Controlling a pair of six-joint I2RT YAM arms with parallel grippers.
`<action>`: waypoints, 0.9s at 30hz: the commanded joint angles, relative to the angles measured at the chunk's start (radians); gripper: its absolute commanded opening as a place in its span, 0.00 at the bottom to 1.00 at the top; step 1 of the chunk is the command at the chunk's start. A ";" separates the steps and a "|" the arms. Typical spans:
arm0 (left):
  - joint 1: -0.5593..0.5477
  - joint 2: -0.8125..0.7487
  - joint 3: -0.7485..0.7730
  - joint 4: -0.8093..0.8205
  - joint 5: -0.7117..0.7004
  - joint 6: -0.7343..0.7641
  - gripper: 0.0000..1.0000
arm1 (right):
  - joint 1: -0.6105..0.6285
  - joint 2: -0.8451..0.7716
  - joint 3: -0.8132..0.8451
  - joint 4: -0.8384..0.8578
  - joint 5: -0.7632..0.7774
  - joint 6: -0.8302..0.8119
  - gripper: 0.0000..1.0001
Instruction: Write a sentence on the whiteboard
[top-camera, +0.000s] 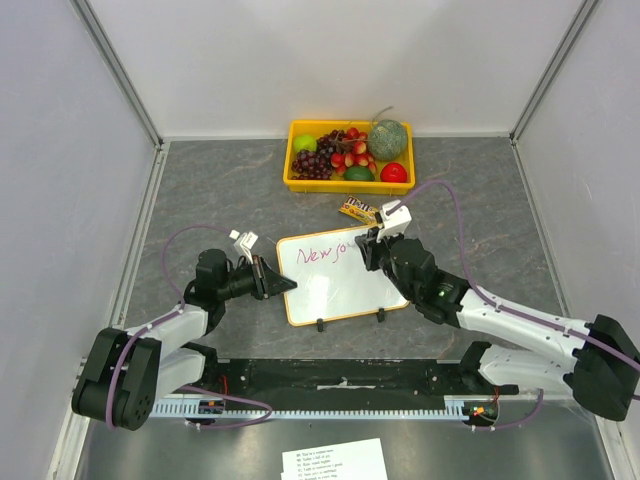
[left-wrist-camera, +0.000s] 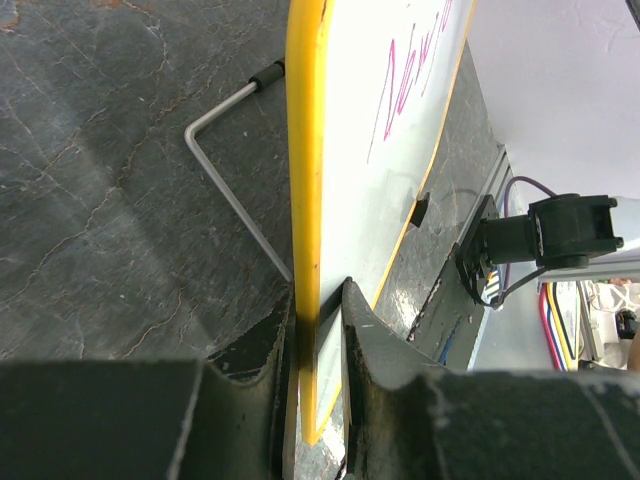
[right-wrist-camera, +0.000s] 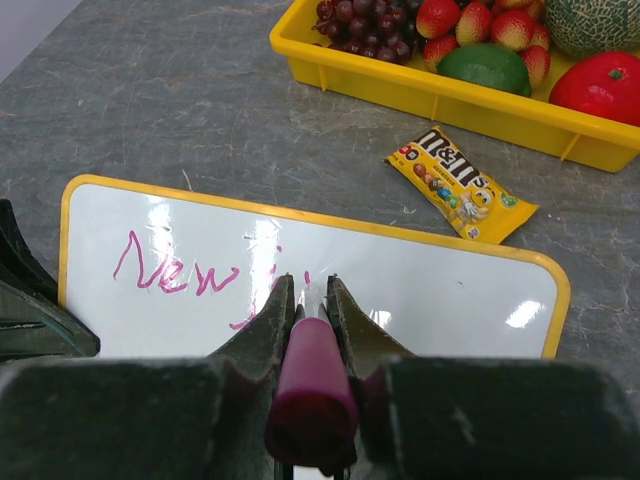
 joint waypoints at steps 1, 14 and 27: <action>-0.007 0.011 0.007 0.009 -0.054 0.045 0.02 | -0.004 -0.023 -0.040 -0.068 0.021 0.011 0.00; -0.007 0.010 0.007 0.009 -0.057 0.046 0.02 | -0.004 -0.092 -0.010 -0.058 0.024 0.006 0.00; -0.008 0.008 0.007 0.006 -0.058 0.048 0.02 | -0.007 -0.057 0.044 -0.006 0.050 -0.011 0.00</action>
